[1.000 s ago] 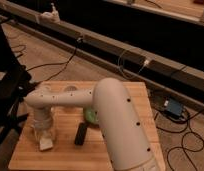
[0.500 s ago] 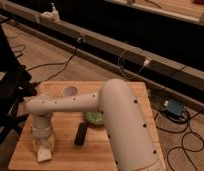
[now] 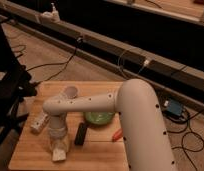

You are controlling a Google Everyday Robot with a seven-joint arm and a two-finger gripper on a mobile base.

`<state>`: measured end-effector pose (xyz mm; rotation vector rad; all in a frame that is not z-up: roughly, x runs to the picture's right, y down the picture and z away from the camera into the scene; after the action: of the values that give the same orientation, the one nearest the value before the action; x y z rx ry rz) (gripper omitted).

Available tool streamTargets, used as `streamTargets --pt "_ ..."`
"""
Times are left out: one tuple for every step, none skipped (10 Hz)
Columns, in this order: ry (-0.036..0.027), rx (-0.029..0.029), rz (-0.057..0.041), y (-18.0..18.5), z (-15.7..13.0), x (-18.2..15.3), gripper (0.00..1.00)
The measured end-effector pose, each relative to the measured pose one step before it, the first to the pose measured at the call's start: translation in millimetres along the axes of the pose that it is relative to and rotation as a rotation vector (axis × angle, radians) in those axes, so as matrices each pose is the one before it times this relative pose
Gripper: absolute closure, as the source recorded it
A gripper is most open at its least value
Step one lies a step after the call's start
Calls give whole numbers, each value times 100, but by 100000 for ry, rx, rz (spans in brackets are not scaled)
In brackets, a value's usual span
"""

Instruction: Wipe the white sponge on the table

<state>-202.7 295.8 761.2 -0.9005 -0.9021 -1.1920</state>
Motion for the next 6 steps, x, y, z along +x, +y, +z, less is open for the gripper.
streamTargets --pt "1454 -1156 -373 285 -645 1161 100" --pt "1886 -890 -1978 -545 -748 1174 100" --pt "1912 -691 -2931 -1024 -634 999 100" --pt "1603 -300 -3081 -1199 -531 631 100" --pt "1032 -184 -3551 -1383 -359 236 100" --pt "299 14 -2971 -1097 -102 -150 100"
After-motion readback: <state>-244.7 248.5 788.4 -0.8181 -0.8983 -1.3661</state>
